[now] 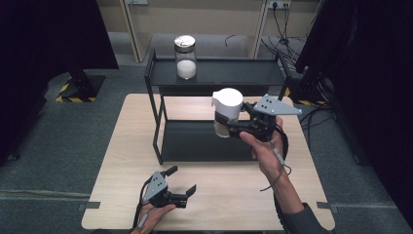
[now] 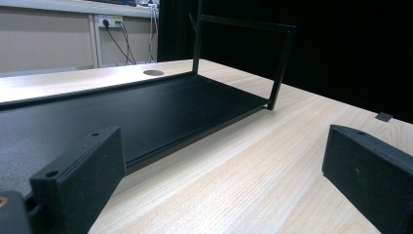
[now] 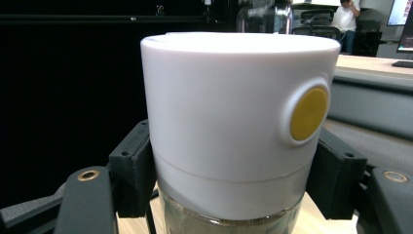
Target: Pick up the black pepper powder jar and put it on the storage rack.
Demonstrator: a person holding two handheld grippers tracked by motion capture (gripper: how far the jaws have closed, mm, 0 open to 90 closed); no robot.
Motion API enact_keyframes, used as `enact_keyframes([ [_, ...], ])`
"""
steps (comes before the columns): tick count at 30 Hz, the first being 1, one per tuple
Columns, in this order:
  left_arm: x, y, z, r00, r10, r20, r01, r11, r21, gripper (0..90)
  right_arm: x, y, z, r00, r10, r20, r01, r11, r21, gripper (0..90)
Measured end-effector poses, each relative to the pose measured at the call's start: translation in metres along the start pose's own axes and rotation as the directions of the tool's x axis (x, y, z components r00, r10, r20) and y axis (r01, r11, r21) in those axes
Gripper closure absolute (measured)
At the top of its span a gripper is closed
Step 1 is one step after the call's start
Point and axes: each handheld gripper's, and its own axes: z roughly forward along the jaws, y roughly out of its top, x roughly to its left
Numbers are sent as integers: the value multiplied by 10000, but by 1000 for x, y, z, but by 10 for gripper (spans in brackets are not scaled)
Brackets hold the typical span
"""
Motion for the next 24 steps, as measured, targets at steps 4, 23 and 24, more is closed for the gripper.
enact_keyframes([
  [4, 0, 0, 0, 10000, -28, -5, 28, 10000, 1, 14, -4, 15, 5, 9999, 80, -67, -80, 10000, 0, 306],
  [23, 0, -1, 0, 10000, -40, 0, 40, 10000, 22, 14, -20, 84, 33, 9992, 392, 58, -393, 9990, 224, 306],
  [24, 0, -1, 0, 10000, -43, 5, 43, 10000, 29, 14, -20, 87, 35, 9992, 397, 103, -399, 9990, 213, 306],
])
